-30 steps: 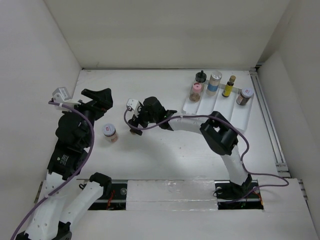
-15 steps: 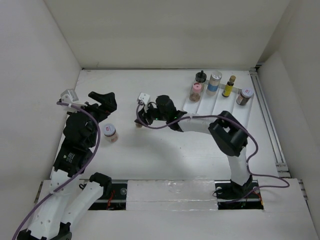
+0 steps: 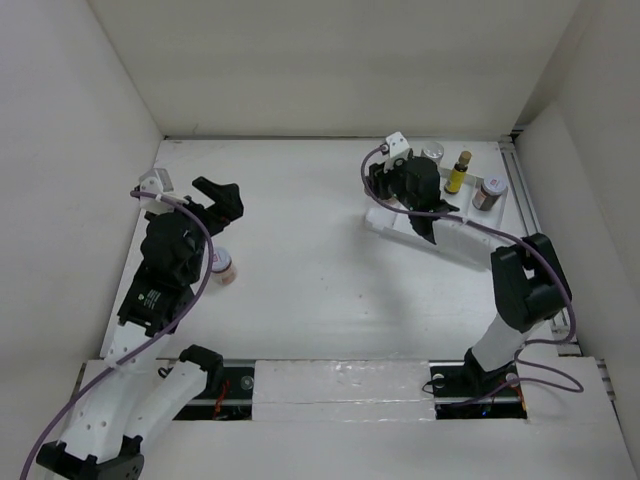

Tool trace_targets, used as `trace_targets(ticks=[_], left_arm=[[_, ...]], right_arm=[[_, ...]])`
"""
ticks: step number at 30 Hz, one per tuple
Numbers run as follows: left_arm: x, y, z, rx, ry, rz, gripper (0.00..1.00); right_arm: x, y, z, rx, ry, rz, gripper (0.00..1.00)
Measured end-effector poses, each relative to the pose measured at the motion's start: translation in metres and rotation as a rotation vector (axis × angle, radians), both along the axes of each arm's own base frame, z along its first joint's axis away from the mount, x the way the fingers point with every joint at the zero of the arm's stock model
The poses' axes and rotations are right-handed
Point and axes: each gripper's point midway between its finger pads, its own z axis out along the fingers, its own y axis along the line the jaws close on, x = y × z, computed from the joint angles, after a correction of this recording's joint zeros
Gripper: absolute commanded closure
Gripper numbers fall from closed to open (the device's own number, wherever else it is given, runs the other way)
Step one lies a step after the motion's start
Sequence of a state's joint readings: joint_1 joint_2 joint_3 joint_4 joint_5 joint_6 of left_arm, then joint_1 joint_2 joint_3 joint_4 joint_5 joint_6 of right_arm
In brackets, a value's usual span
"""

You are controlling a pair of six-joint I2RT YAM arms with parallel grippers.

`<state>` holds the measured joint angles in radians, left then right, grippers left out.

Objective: Organize the condiment bottles

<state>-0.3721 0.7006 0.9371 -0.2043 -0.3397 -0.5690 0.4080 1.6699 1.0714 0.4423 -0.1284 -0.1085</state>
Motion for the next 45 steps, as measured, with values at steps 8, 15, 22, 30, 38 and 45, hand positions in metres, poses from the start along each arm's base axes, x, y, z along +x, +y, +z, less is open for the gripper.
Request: trace_targets(ticks=[8, 15, 22, 30, 38, 45], left_arm=[[0.004, -0.002, -0.009, 0.023, 0.022, -0.005, 0.0], [0.006, -0.005, -0.012, 0.026, 0.031, -0.018, 0.0], [0.007, -0.006, -0.013, 0.029, 0.035, -0.025, 0.0], [0.006, -0.007, -0.011, 0.026, 0.026, -0.027, 0.0], [0.003, -0.004, -0.006, 0.019, 0.008, -0.024, 0.0], [-0.008, 0.009, 0.008, 0.005, -0.041, 0.028, 0.0]], right_arm=[[-0.001, -0.019, -0.071, -0.073, 0.178, -0.064, 0.58], [-0.001, -0.038, -0.101, -0.087, 0.276, -0.128, 0.57], [-0.007, -0.044, -0.128, -0.103, 0.368, -0.148, 0.23], [-0.014, -0.055, -0.094, -0.096, 0.329, -0.185, 0.04], [-0.055, 0.026, 0.024, -0.078, 0.022, 0.009, 0.0], [-0.131, 0.217, -0.041, -0.126, 0.068, 0.563, 0.0]])
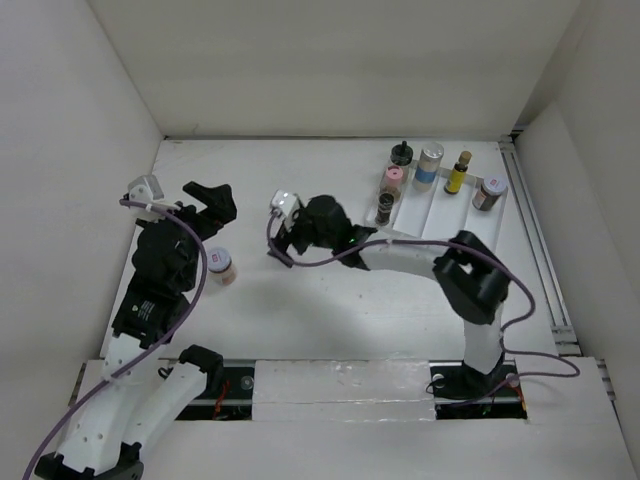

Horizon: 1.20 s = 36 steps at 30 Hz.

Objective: Organize the condiment bottles

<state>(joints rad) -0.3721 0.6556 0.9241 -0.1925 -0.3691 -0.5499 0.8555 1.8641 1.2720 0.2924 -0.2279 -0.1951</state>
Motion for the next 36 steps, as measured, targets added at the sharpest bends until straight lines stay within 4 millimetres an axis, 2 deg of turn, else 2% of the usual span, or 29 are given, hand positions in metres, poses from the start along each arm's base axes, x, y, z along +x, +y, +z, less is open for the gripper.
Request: trace_targets(ticks=[2, 4, 6, 8, 12, 17, 27, 29, 30, 31, 32, 34, 36], left_arm=[[-0.007, 0.006, 0.009, -0.011, -0.032, 0.017, 0.0], [-0.013, 0.01, 0.015, -0.021, -0.057, 0.03, 0.0], [-0.02, 0.015, 0.023, -0.034, -0.089, 0.04, 0.0], [-0.022, 0.018, 0.028, -0.041, -0.107, 0.05, 0.0], [-0.02, 0.017, 0.026, -0.038, -0.1, 0.051, 0.0], [-0.02, 0.016, 0.026, -0.034, -0.099, 0.045, 0.0], [-0.02, 0.011, 0.026, -0.027, -0.099, 0.015, 0.0], [-0.02, 0.01, 0.026, -0.026, -0.099, 0.009, 0.0], [-0.02, 0.009, 0.026, -0.025, -0.099, 0.006, 0.0], [-0.02, 0.009, 0.026, -0.024, -0.099, 0.004, 0.0], [-0.02, 0.009, 0.026, -0.024, -0.099, 0.003, 0.0], [-0.02, 0.009, 0.026, -0.023, -0.099, 0.001, 0.0], [-0.02, 0.009, 0.025, -0.021, -0.099, 0.001, 0.0]], right_arm=[[-0.029, 0.034, -0.044, -0.053, 0.056, 0.108, 0.0], [-0.055, 0.056, -0.078, -0.1, 0.095, 0.188, 0.0], [-0.08, 0.075, -0.101, -0.129, 0.12, 0.264, 0.0], [-0.094, 0.094, -0.11, -0.131, 0.123, 0.318, 0.0], [-0.096, 0.128, -0.102, -0.087, 0.088, 0.364, 0.0], [-0.076, 0.162, -0.085, -0.018, 0.019, 0.346, 0.0], [-0.053, 0.198, -0.088, 0.078, -0.022, 0.303, 0.0], [-0.051, 0.203, -0.084, 0.104, -0.028, 0.3, 0.16], [-0.05, 0.206, -0.082, 0.118, -0.028, 0.299, 0.29], [-0.05, 0.209, -0.078, 0.134, -0.026, 0.301, 0.49], [-0.049, 0.21, -0.075, 0.145, -0.028, 0.295, 0.53], [-0.05, 0.211, -0.073, 0.162, -0.02, 0.294, 0.55], [-0.051, 0.2, -0.074, 0.172, -0.014, 0.277, 0.56]])
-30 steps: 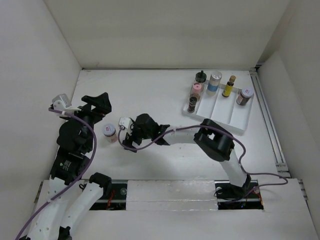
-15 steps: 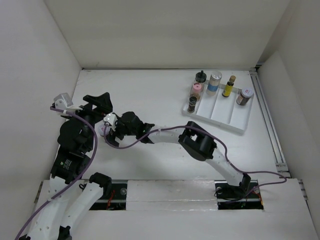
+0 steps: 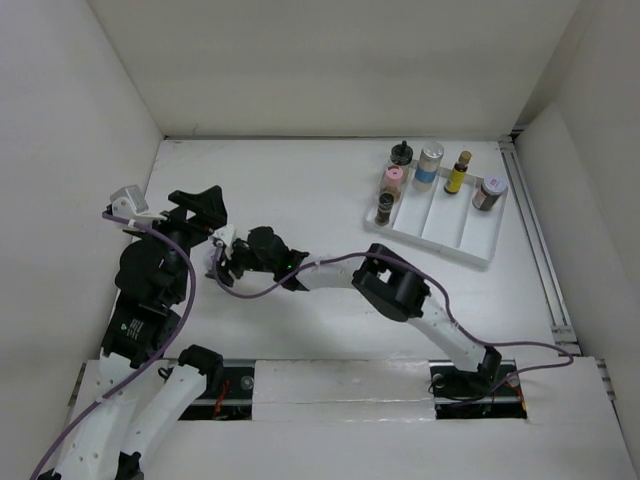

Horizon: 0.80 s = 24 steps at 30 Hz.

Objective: Organize the condiment bottles

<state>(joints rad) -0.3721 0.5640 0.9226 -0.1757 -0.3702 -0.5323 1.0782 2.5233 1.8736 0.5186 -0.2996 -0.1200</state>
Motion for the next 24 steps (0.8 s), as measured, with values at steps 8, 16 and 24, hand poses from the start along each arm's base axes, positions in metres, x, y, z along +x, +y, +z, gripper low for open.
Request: trace_targets(ticks=[8, 16, 24], left_arm=[[0.0, -0.001, -0.003, 0.003, 0.004, -0.004, 0.0], [0.004, -0.006, -0.007, 0.009, 0.02, -0.023, 0.0], [0.013, -0.012, -0.018, 0.024, 0.059, -0.04, 0.0]], right_arm=[[0.015, -0.163, 0.078, 0.046, 0.094, -0.164, 0.59], [0.102, -0.47, 0.241, 0.328, -0.179, -0.957, 0.61], [0.112, -0.635, 0.112, 0.103, 0.037, -1.503, 0.64]])
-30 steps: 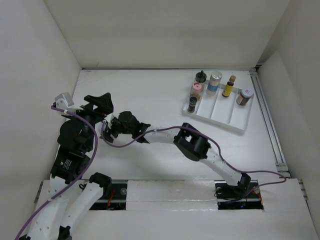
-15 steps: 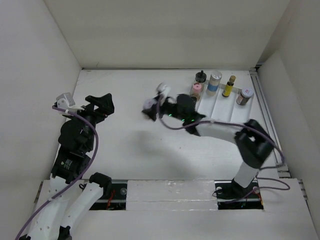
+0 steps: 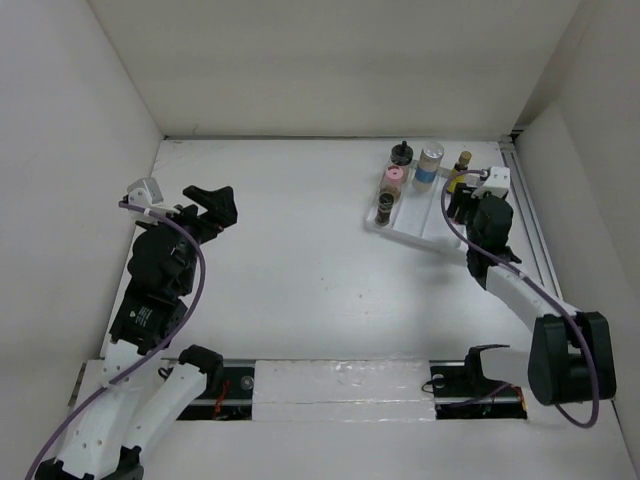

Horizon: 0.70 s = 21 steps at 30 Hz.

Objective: Organize the condiment bottles

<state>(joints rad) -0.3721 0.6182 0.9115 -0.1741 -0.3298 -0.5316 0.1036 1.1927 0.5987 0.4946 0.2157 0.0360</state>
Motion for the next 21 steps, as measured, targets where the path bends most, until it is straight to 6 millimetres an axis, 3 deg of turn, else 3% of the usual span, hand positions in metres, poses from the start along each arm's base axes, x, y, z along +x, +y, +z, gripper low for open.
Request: trace_targets(ticks=[3, 6, 12, 18, 21], left_arm=[[0.0, -0.002, -0.001, 0.001, 0.004, -0.009, 0.0], [0.0, -0.002, 0.0, -0.001, -0.001, -0.012, 0.0], [-0.001, -0.004, 0.001, -0.003, -0.007, -0.025, 0.0], [-0.001, -0.007, 0.0, -0.002, -0.003, -0.039, 0.0], [0.0, -0.008, 0.0, -0.002, -0.002, -0.042, 0.0]], right_arm=[[0.002, -0.036, -0.045, 0.007, 0.123, -0.105, 0.65], [0.0, -0.061, -0.068, 0.029, 0.183, -0.178, 0.65], [0.001, -0.09, -0.082, 0.077, 0.198, -0.264, 0.65], [-0.001, -0.105, -0.093, 0.107, 0.229, -0.302, 0.61], [0.01, -0.11, -0.092, 0.125, 0.241, -0.302, 0.57]])
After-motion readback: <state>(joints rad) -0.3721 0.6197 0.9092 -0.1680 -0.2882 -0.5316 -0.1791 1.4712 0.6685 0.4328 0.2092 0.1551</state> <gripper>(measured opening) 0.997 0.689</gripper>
